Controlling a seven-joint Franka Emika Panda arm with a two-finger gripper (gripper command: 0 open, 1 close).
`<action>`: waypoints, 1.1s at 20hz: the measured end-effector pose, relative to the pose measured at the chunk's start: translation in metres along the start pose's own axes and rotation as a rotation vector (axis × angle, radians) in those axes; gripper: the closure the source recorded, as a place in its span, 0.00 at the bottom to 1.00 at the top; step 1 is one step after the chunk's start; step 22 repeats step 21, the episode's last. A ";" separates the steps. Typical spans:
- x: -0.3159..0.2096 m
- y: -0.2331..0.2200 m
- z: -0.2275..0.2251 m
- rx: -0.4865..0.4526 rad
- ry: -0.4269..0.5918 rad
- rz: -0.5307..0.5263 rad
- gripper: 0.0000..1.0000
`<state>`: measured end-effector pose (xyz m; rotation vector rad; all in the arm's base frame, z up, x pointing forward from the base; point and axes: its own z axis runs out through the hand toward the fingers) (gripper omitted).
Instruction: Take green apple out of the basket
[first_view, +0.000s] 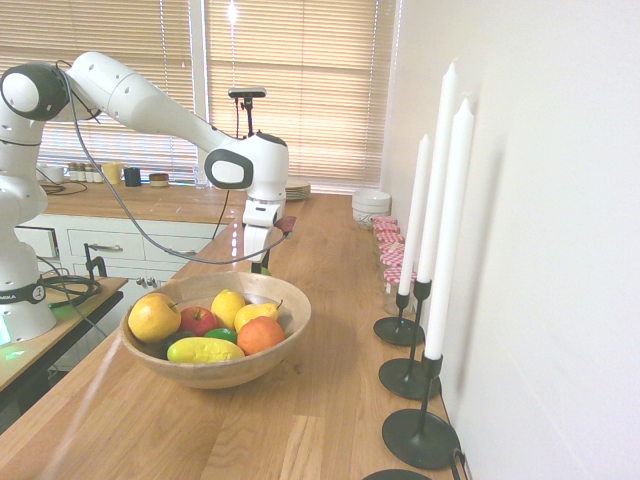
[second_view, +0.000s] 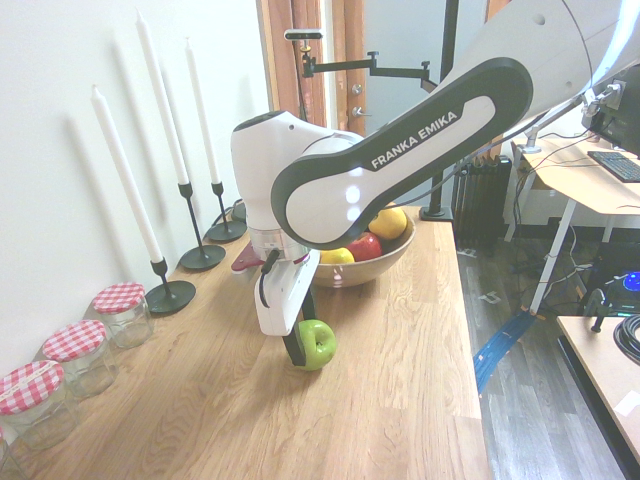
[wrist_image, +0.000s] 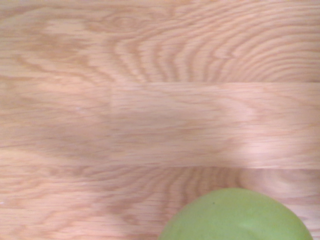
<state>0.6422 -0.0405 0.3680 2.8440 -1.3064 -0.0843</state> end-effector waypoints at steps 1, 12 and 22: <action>0.002 0.002 0.000 0.000 0.000 0.001 0.00; 0.002 0.002 0.000 0.000 0.001 -0.003 0.00; -0.017 0.003 -0.064 0.063 0.051 -0.019 0.00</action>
